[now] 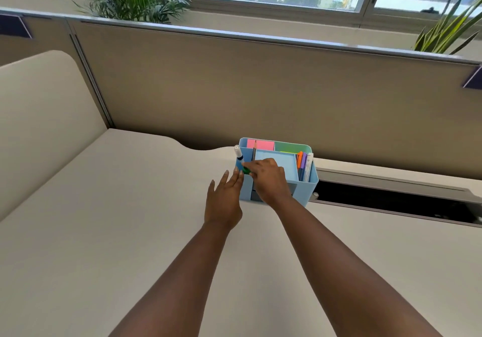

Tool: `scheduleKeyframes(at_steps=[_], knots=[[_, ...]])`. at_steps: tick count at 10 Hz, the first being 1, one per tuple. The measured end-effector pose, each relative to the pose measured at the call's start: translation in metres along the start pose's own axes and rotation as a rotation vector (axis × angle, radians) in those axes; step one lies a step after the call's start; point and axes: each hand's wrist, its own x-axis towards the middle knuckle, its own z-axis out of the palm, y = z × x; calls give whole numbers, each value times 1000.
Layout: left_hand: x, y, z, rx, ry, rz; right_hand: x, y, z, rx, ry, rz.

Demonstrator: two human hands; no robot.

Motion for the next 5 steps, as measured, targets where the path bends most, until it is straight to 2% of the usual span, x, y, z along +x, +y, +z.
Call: scheduleKeyframes(at_steps=[1,3,4,5], knots=[[1,2,-4,33,-45,-6,-5,3,-3,25,-33,32],[4,3,-24,128,-111,24,-17,18,-29,39,40,5],[3,20,-43,108,-15,71,-26,24,-58,28,56,5],[4,41,-65,146,90,132,-30,29,-83,7,140,-6]])
